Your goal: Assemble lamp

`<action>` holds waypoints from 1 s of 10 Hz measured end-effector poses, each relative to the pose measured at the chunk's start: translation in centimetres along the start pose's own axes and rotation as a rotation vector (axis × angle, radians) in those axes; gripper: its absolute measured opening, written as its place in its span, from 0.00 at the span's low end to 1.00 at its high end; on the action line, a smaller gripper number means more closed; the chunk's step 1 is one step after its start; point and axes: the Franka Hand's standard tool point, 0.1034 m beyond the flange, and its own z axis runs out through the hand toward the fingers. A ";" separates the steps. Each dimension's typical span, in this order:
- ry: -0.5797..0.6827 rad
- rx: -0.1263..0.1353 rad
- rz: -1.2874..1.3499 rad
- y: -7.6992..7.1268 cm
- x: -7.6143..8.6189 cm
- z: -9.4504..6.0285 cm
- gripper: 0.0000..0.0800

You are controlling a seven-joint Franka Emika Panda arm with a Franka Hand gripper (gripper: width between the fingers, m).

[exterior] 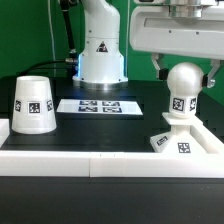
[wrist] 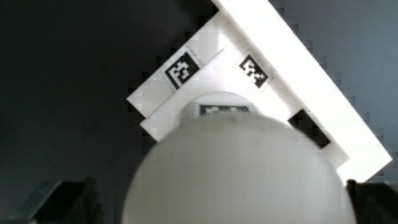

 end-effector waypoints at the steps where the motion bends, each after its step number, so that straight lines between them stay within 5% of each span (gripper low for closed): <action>1: 0.019 0.002 -0.115 -0.3 0.0 0.0 0.87; 10: 0.053 -0.004 -0.945 -0.5 0.6 0.0 0.87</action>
Offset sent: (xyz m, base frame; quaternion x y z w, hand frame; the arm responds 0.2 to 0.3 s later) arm 0.0000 0.0000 0.0000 0.0000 0.0000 -0.1938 0.9810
